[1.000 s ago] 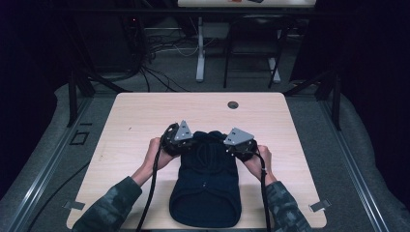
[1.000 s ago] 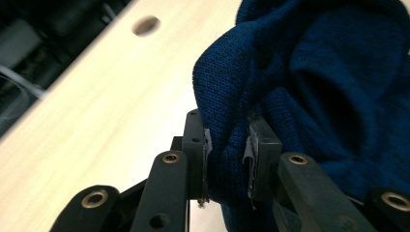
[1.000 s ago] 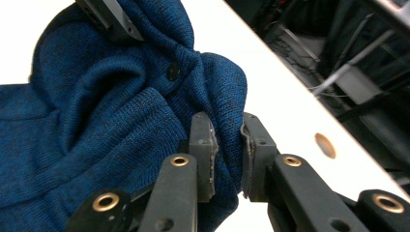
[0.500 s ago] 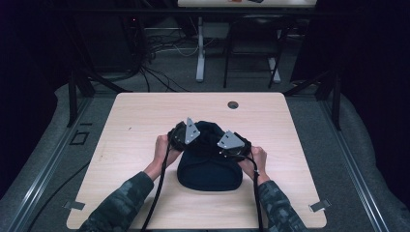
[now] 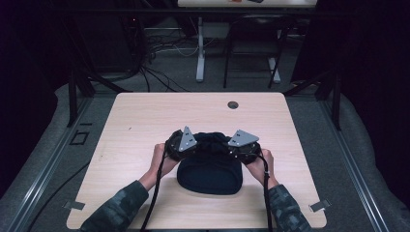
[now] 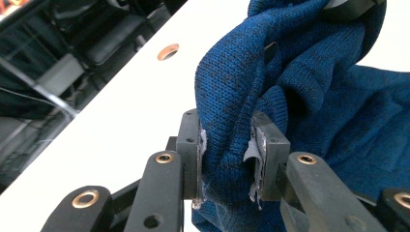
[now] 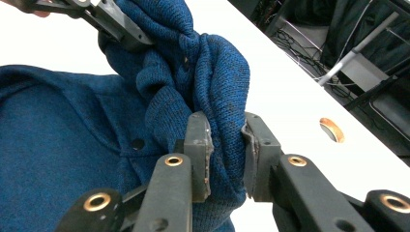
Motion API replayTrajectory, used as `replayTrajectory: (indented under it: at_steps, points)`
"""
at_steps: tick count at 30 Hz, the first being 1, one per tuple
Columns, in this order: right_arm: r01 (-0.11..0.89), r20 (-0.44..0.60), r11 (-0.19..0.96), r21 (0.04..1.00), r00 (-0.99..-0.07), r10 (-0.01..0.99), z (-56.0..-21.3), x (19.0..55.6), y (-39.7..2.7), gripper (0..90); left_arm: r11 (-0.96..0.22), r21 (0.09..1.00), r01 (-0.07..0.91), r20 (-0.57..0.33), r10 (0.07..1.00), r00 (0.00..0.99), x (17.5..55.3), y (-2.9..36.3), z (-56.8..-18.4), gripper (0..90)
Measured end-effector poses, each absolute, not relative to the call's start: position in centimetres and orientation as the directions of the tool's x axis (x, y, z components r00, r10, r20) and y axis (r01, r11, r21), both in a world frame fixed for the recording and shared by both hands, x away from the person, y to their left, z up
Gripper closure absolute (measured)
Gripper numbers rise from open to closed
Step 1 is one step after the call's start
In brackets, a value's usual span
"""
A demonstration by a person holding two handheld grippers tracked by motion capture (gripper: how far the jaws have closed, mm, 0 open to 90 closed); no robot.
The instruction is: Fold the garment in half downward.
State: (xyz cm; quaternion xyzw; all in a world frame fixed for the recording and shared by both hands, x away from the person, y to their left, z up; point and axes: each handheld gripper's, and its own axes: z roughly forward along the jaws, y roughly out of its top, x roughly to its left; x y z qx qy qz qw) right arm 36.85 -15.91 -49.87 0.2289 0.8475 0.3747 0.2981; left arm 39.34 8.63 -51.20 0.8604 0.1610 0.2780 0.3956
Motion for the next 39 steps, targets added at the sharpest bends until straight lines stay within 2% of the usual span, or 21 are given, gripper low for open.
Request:
replayTrajectory:
  at_steps: [12, 17, 20, 30, 34, 39]
  points:
    - [0.266, -0.204, 0.608, 0.748, -0.78, 0.592, -49.3, 35.9, -16.5, 65.6, -0.633, 0.77, 0.075, 0.297, 0.46, 0.837, 38.5, 9.1, -50.6, 56.4]
    - [0.277, -0.183, 0.609, 0.743, -0.791, 0.584, -49.4, 35.2, -16.5, 62.8, -0.636, 0.766, 0.095, 0.263, 0.445, 0.856, 37.7, 9.7, -50.8, 52.3]
    - [0.285, -0.156, 0.599, 0.749, -0.802, 0.577, -49.3, 34.2, -16.7, 60.0, -0.622, 0.774, 0.119, 0.219, 0.439, 0.871, 37.1, 10.2, -50.9, 46.0]
    - [0.329, -0.068, 0.562, 0.759, -0.818, 0.571, -49.7, 32.2, -18.0, 55.2, -0.586, 0.792, 0.172, 0.131, 0.439, 0.889, 35.6, 13.4, -50.7, 35.1]
    - [0.345, -0.037, 0.527, 0.777, -0.81, 0.585, -49.4, 31.9, -19.0, 53.5, -0.552, 0.814, 0.181, 0.125, 0.471, 0.873, 36.0, 14.6, -50.0, 33.5]
    - [0.374, -0.02, 0.481, 0.793, -0.773, 0.634, -49.4, 32.7, -19.1, 52.1, -0.561, 0.804, 0.195, 0.132, 0.49, 0.862, 37.1, 13.5, -50.2, 33.3]
